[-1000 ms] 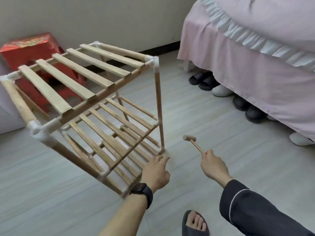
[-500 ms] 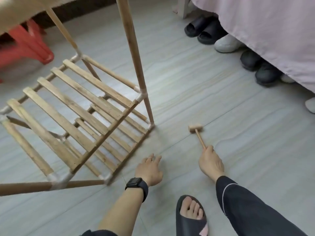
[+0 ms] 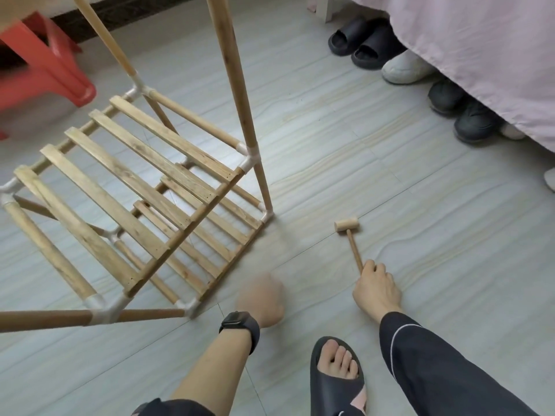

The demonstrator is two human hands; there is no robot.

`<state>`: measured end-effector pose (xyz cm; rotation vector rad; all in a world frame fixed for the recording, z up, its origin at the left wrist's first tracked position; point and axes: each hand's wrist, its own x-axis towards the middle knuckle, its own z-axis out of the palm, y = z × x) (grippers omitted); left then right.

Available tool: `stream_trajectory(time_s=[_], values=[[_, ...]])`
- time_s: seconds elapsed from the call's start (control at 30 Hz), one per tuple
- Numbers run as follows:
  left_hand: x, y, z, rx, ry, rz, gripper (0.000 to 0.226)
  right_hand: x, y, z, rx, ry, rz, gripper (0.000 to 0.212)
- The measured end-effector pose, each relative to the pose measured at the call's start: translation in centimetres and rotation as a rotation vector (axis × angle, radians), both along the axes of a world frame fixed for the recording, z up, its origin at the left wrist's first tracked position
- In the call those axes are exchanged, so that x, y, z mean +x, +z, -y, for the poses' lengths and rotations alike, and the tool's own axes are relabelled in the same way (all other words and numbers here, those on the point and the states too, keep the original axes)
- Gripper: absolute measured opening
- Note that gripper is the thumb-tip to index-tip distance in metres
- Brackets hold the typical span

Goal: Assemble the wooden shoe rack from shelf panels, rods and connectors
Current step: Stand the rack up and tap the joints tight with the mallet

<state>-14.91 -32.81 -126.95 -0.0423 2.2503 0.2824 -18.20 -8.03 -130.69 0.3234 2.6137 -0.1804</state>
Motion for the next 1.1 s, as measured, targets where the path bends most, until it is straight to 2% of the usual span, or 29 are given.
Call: stream_trajectory(time_s=[0.17, 0.3, 0.4, 0.8, 1.0, 1.07, 1.1], values=[[0.4, 0.9, 0.5, 0.033, 0.054, 0.017, 0.057, 0.3, 1.9, 0.8, -0.026, 0.019, -0.015, 0.034], [0.7, 4.1, 1.4, 0.071, 0.094, -0.068, 0.054, -0.1, 5.7, 2.4, -0.089, 0.087, -0.106, 0.042], [1.5, 7.5, 2.0, 0.082, 0.132, -0.179, 0.051, -0.3, 9.6, 4.1, -0.156, 0.159, -0.173, 0.048], [8.4, 22.0, 9.5, 0.239, 0.312, -0.526, 0.033, -0.7, 30.6, 12.9, -0.403, 0.529, -0.435, 0.046], [11.8, 28.3, 16.3, 0.262, 0.388, -0.535, 0.019, 1.3, 38.3, 18.7, -0.541, 0.668, -0.438, 0.046], [12.7, 30.4, 18.6, 0.236, 0.438, -0.62, 0.008, 2.6, 39.5, 20.6, -0.6, 0.707, -0.417, 0.046], [13.0, 31.5, 19.8, 0.216, 0.467, -0.696, 0.01, 3.2, 39.8, 21.5, -0.633, 0.72, -0.403, 0.045]])
